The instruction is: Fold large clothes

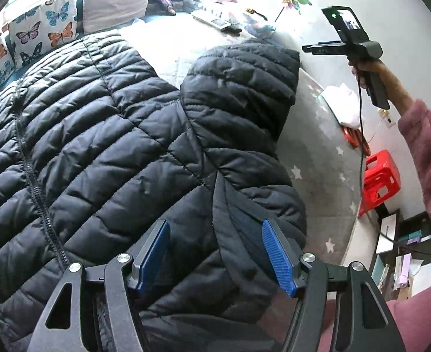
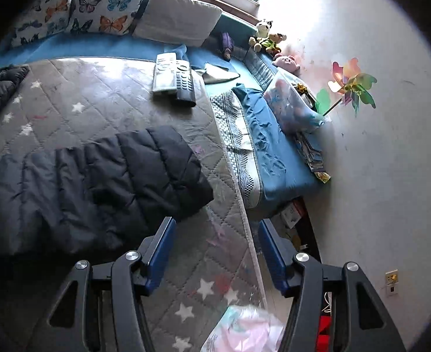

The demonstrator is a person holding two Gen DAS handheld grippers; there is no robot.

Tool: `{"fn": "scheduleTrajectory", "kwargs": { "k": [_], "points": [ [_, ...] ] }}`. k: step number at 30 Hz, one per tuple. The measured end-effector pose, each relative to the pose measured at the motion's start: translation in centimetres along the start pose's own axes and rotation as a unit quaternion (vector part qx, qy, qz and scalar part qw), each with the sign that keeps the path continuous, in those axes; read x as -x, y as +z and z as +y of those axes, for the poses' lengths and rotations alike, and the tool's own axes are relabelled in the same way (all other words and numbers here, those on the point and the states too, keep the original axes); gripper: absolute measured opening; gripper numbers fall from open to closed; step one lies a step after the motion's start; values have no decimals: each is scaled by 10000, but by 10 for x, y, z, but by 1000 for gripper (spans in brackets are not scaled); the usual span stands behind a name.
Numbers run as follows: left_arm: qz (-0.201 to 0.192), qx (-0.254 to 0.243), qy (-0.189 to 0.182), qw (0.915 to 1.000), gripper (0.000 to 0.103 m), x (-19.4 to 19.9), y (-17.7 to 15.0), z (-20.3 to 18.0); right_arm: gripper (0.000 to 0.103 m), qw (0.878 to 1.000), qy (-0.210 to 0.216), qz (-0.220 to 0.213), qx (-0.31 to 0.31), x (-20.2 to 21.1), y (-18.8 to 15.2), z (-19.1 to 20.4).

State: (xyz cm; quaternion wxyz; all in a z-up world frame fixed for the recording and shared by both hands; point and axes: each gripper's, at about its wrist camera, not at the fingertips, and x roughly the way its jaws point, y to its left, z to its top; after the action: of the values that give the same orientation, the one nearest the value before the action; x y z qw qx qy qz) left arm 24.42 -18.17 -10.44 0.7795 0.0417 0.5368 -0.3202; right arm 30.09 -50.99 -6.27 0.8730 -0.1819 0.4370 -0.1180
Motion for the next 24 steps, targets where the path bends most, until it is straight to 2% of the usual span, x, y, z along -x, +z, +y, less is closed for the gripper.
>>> {"fn": "scheduleTrajectory", "kwargs": {
  "k": [2,4,7,9,10,11,13,15,16,18,19,21,23,24],
  "points": [
    [-103,-32,39,9999,69,13,-3,0,64,9985,452,-252,-159,19,12,1],
    [-207,7,84,9998,69,26,-7,1,64,9933,1067,-316,-303,30,22,9],
    [-326,160,95,9993,69,41,-13,7,64,9779,2047,-320,-265,48,23,39],
    [-367,269,110,9989,69,51,-16,13,64,9605,2777,-176,-79,53,18,73],
    [-396,344,150,9985,69,58,-20,20,64,9550,2964,-93,24,51,15,86],
    [-413,397,191,9982,69,62,-24,24,64,9557,2939,7,164,48,11,100],
    [-451,508,280,9973,69,73,-32,36,64,9655,2551,209,475,32,3,118],
    [-528,640,371,9959,69,85,-44,50,64,9750,2025,766,508,-7,-4,123],
    [-556,728,445,9948,69,90,-50,58,72,9777,1834,934,414,-19,-7,120],
    [-633,949,636,9914,69,105,-61,78,73,9751,1995,954,-157,-29,-3,96],
    [-684,1044,733,9895,69,113,-66,87,73,9758,1946,957,-286,-29,-1,90],
    [-861,1345,1035,9817,69,136,-78,113,73,9812,1737,774,-326,-17,5,81],
    [-988,1607,1337,9729,70,157,-88,137,73,9832,1728,544,-231,0,7,80],
    [-1073,1782,1556,9657,70,170,-94,154,73,9824,1811,403,-218,11,7,81]
  ]
}}
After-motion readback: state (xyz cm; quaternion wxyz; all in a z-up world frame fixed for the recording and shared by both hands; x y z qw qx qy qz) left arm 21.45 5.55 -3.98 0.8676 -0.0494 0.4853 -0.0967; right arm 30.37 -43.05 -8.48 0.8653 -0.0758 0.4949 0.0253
